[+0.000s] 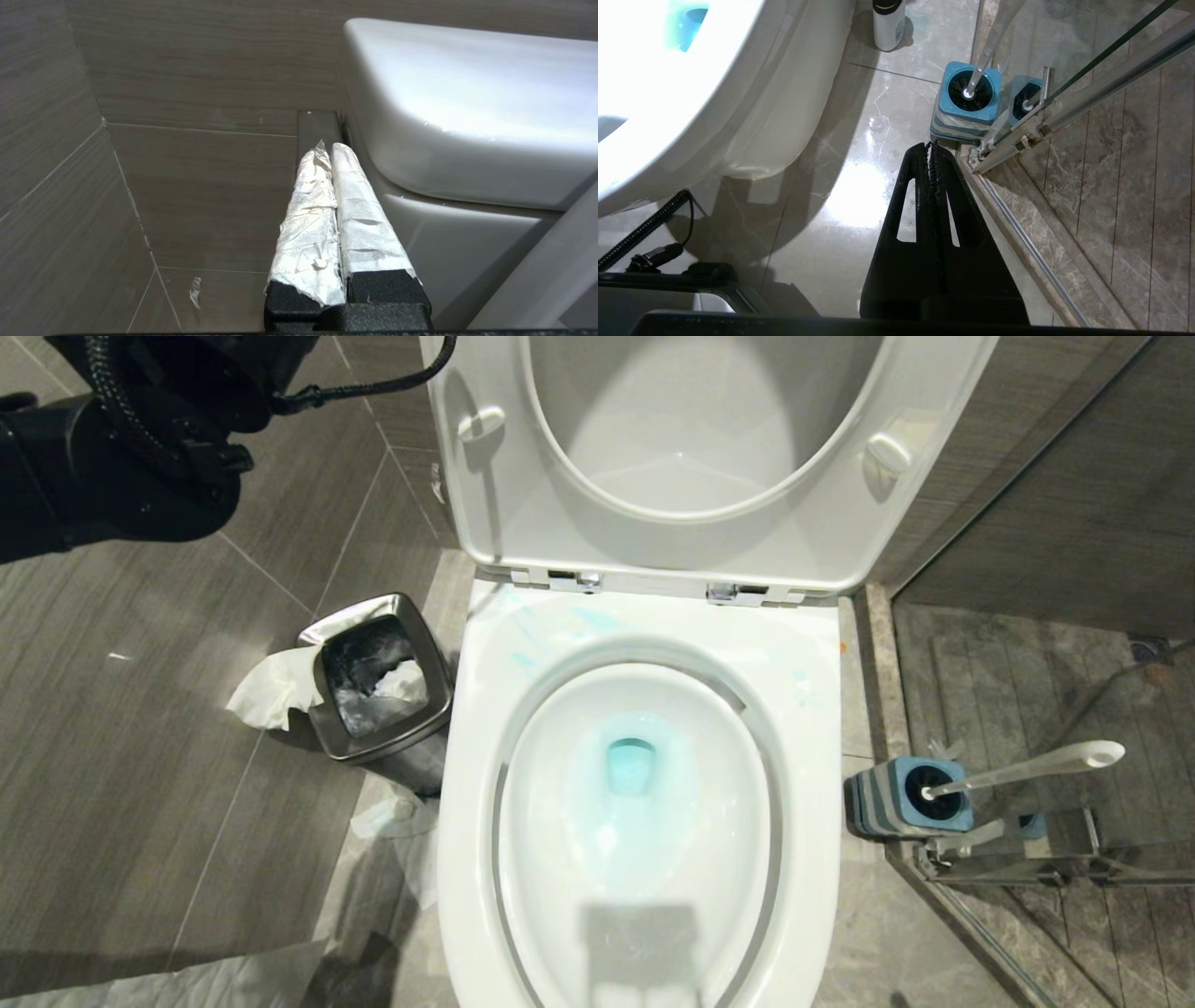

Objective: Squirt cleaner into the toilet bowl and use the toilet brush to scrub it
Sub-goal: Flush the toilet

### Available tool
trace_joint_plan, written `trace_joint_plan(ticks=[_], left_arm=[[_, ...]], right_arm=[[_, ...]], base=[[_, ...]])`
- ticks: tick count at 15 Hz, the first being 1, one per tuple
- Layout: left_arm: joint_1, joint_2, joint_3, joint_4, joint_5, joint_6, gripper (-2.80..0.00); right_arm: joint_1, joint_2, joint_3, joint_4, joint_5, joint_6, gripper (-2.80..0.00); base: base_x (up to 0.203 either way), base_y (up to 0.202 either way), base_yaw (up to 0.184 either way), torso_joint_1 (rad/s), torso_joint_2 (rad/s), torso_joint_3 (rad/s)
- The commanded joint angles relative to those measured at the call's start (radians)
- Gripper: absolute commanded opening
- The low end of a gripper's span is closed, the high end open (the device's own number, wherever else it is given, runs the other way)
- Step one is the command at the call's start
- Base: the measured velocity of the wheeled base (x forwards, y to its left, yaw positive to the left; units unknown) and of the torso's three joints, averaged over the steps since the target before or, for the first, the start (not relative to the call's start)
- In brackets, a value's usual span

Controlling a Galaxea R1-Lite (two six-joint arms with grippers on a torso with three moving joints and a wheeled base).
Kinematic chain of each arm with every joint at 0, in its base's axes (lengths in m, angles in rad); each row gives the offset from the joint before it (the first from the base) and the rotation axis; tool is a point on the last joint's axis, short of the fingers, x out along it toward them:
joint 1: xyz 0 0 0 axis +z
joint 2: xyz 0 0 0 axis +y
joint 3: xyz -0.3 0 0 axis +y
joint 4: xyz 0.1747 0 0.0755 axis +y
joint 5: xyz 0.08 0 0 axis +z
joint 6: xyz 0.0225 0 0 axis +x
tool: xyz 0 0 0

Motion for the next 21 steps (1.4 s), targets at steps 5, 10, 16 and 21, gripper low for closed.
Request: trace_joint_plan(ticks=[5, 10, 16, 21], left_arm=[[-0.006, 0.011, -0.002, -0.001, 0.003, 0.006, -2.80], [0.001, 0.027, -0.002, 0.000, 0.007, 0.009, -2.80], [0.001, 0.055, -0.002, 0.000, 0.003, 0.010, -2.80], [0.001, 0.092, -0.002, 0.011, 0.002, 0.010, -2.80]], right_arm=[[0.000, 0.001, 0.000, 0.000, 0.000, -0.001, -2.80], [0.000, 0.001, -0.001, 0.000, 0.000, -0.001, -2.80], [0.000, 0.001, 0.000, 0.000, 0.000, -0.001, -2.80], [0.000, 0.001, 0.000, 0.000, 0.000, -0.001, -2.80]], base=[[0.000, 0.000, 0.000, 0.000, 0.00, 0.000], [0.000, 0.000, 0.000, 0.000, 0.00, 0.000], [0.000, 0.000, 0.000, 0.000, 0.00, 0.000], [0.000, 0.000, 0.000, 0.000, 0.00, 0.000]])
